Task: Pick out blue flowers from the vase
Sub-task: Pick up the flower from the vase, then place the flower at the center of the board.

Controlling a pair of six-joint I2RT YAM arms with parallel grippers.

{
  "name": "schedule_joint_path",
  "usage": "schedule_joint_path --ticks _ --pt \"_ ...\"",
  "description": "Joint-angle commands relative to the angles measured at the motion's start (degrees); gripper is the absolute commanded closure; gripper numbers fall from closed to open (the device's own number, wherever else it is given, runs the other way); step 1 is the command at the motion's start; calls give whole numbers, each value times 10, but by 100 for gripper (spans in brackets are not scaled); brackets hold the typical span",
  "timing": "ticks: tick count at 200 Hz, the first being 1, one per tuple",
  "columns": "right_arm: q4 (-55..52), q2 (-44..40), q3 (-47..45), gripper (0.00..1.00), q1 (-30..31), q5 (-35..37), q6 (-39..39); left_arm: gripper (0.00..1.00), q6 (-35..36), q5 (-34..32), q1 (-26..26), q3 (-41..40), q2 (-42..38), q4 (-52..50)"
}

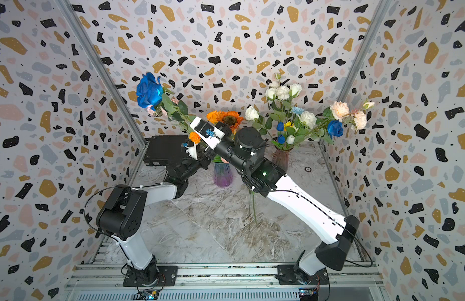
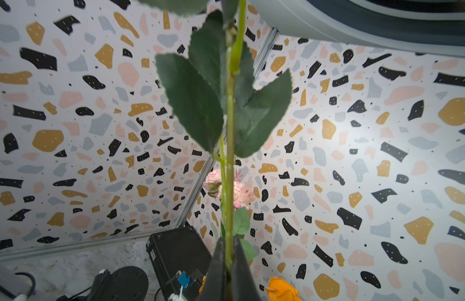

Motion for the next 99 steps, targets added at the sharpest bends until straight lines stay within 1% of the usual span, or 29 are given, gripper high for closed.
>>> schedule_joint_path --ticks 1,28,48,72,99 --pt "17 -43 -15 100 17 -11 6 77 8 13 0 10 -3 -16" --pt "2 -77 -23 100 30 -7 8 74 13 12 2 10 -7 -22" --pt "-14 -110 -39 100 36 -2 22 68 15 13 5 9 -12 -26" --pt "4 -155 -79 100 38 -3 42 62 21 11 6 6 -15 -33" --pt "-34 -171 -66 100 39 2 64 54 24 10 6 -1 -23 -38"
